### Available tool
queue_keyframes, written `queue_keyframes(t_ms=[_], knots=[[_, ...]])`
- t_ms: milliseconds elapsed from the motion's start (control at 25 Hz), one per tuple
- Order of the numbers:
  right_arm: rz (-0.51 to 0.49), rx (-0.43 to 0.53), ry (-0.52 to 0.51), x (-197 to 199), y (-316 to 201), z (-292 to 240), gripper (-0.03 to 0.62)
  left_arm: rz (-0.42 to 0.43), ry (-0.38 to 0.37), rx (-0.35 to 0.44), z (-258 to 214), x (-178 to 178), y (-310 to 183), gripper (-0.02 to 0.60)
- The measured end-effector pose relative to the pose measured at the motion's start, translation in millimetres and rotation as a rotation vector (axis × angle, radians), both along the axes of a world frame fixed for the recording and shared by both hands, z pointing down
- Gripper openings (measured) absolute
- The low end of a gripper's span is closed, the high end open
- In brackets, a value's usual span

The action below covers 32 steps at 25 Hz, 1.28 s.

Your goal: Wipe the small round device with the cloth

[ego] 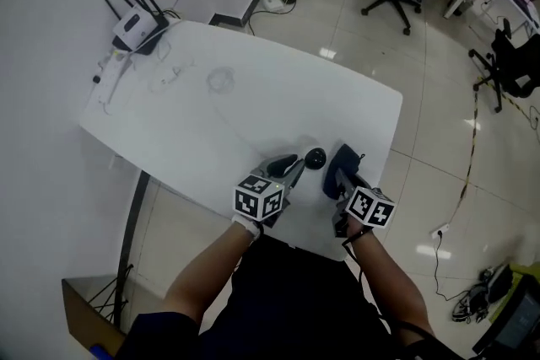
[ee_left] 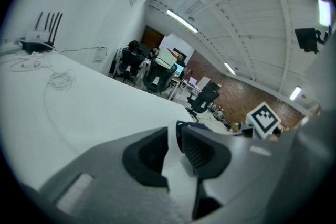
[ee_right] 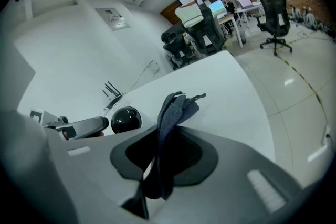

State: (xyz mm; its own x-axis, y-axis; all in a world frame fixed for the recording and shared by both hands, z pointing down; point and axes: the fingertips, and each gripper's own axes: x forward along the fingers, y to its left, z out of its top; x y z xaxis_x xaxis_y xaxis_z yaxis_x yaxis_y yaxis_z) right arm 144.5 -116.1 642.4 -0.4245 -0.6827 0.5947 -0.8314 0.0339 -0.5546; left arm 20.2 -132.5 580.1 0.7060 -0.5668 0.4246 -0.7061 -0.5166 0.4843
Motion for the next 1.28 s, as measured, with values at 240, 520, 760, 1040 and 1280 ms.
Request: queue_keyframes(t_ms=[240, 520, 760, 1040, 1280], knots=[[-0.170, 0.281, 0.229, -21, -8, -79, 0.078, -0.034, 0.024, -0.034, 4, -10, 21, 0.081], [-0.577, 0.568, 0.785, -85, -3, -105, 0.078, -0.109, 0.033, -0.034, 5, -39, 21, 0.081], [-0.755, 0.651, 0.945, -113, 17, -93, 0.078, -0.167, 0.036, -0.058, 11, -62, 27, 0.081], [-0.870, 0.682, 1.036, -132, 34, -63, 0.078, -0.223, 0.067, -0.127, 26, -77, 39, 0.081], [-0.893, 0.651, 0.991, -145, 43, -42, 0.078, -0.220, 0.062, -0.160, 35, -81, 42, 0.081]])
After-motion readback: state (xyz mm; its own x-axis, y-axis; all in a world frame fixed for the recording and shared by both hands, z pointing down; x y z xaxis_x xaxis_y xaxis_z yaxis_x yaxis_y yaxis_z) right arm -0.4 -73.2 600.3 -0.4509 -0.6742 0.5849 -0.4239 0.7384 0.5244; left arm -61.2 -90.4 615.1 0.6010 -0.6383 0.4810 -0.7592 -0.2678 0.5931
